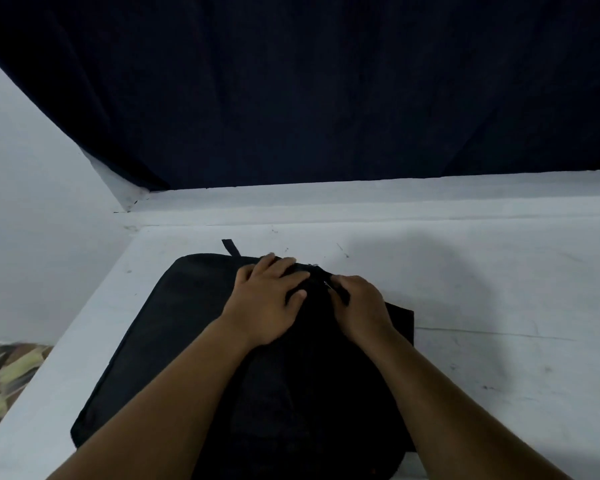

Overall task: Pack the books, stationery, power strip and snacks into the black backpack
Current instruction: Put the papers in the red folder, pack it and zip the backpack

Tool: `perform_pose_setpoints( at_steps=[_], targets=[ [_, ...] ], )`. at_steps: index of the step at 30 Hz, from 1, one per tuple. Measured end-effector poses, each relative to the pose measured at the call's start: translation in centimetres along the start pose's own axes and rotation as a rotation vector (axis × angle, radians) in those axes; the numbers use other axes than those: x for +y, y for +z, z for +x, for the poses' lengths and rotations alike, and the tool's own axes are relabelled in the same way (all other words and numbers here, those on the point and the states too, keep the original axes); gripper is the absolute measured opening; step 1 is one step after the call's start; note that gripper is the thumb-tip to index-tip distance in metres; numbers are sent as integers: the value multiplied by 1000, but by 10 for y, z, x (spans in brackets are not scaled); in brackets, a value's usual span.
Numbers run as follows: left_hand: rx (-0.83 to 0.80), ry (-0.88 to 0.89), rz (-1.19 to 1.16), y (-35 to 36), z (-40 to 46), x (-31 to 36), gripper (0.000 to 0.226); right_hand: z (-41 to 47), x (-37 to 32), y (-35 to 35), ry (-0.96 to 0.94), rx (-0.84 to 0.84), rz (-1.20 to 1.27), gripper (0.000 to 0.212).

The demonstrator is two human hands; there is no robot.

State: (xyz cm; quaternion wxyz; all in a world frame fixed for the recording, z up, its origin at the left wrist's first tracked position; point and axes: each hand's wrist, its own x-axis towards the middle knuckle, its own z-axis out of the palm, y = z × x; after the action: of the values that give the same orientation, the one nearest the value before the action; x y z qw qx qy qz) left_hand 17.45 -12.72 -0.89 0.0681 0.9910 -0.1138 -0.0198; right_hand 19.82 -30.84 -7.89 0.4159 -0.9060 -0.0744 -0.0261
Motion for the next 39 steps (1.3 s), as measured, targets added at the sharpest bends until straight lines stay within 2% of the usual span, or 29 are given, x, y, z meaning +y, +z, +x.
perform_pose_setpoints(
  at_steps=[2,5,8,15,18,21,23,25,28,36,39],
  targets=[
    [-68,-27,115,9,5,5,51,-2,12,8,-36,26,16,23],
    [-51,-43,168,14,7,9,51,-8,20,12,-67,108,25,20],
    [-41,-64,141,14,11,8,47,-7,22,13,-36,148,34,16],
    [-186,-141,38,2,35,7,31,-4,18,17,7,200,36,13],
    [-203,-153,34,3,46,3,45,-4,17,14,17,193,172,15],
    [-148,-116,96,13,47,4,37,-5,14,8,93,159,326,20],
    [-111,-49,137,20,45,4,38,-5,13,10,98,148,277,21],
    [-128,-12,146,22,47,2,44,-4,13,13,41,126,119,25],
    [-163,-2,87,20,51,-1,41,-4,9,13,9,85,-1,25],
    [-212,-61,-167,9,59,-1,27,-29,-5,6,-1,125,29,19],
    [-344,-10,-221,4,66,-5,23,-30,-7,7,52,192,54,20]
  ],
)
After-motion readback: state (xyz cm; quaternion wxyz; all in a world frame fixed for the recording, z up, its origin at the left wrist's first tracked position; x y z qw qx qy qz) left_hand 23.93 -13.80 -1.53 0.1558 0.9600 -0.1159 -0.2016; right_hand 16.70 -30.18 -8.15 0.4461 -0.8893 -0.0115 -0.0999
